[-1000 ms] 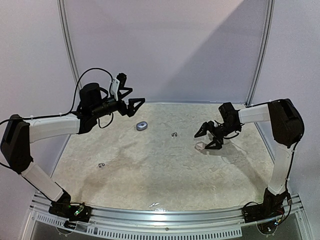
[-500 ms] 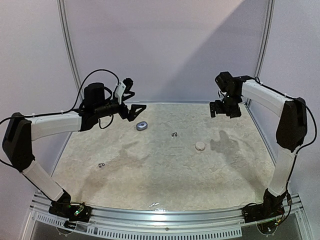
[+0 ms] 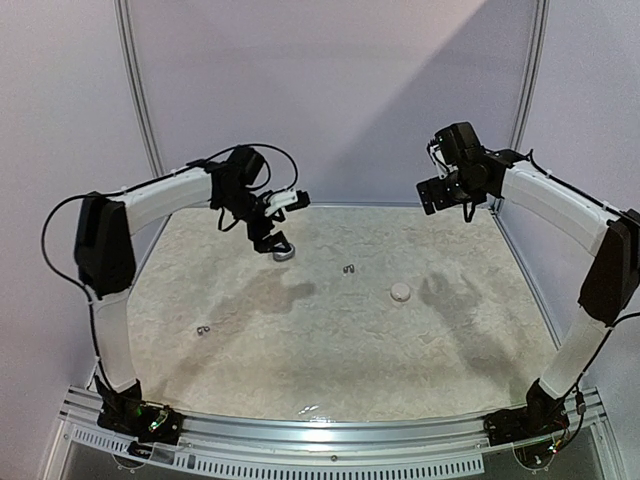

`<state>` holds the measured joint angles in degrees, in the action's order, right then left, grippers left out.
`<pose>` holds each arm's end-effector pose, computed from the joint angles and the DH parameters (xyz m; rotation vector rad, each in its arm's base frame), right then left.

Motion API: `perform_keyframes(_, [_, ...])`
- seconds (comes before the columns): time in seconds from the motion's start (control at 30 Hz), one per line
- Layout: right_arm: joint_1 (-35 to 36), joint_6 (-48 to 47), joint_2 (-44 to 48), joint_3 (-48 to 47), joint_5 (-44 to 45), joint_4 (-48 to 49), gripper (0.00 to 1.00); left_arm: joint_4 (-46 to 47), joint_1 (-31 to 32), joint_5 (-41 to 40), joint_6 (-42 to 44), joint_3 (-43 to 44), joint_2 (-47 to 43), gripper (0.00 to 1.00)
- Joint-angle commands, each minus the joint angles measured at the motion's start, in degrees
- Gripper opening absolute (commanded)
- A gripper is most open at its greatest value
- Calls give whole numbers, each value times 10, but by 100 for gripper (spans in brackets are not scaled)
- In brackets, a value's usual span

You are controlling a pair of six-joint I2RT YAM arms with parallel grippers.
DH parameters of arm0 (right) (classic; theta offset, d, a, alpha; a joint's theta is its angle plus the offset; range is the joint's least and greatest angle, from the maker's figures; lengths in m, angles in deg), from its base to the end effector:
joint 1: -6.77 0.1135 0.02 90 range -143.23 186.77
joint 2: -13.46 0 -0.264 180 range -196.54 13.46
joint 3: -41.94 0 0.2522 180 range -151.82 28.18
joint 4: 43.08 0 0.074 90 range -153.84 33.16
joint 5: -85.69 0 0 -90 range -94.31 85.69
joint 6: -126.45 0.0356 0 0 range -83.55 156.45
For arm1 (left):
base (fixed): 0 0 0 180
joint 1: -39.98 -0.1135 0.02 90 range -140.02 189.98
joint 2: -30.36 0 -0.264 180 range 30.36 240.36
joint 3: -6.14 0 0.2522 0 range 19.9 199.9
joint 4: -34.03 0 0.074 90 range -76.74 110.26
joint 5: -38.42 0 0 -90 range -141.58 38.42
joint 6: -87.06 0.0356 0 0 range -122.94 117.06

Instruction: Insert the wireless bluetooth earbuds into the charging case

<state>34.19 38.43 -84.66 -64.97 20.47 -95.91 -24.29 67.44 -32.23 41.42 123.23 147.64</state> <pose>0.3468 0.1631 0.3395 -0.2916 2.2458 -0.2365 0.3933 -0.2177 0.2556 1.5844 1.9804 -0.3222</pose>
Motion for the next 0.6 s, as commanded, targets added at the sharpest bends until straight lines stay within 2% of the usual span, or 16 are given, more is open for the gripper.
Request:
perform_keyframes(0.0, [1, -7, 12, -20, -67, 21, 99, -259, -3, -39, -35, 277, 162, 99])
perform_keyframes(0.03, [1, -3, 8, -21, -64, 16, 99, -291, -3, -45, -50, 332, 199, 99])
perform_keyframes(0.1, [1, 9, 5, -13, -60, 11, 99, -282, -3, -64, -75, 370, 236, 99])
perform_keyframes(0.23, [1, 38, 5, -2, -81, 8, 99, -195, -6, -122, -81, 338, 251, 99])
perform_keyframes(0.3, [2, 47, 7, -2, -101, 7, 99, -171, -13, -132, -87, 355, 275, 99])
perform_keyframes(0.4, [4, 51, 11, -7, -123, -5, 99, -155, -25, -122, -104, 426, 321, 99])
perform_keyframes(0.57, [8, 47, 25, -8, -112, -27, 99, -125, -26, -90, -96, 400, 341, 99])
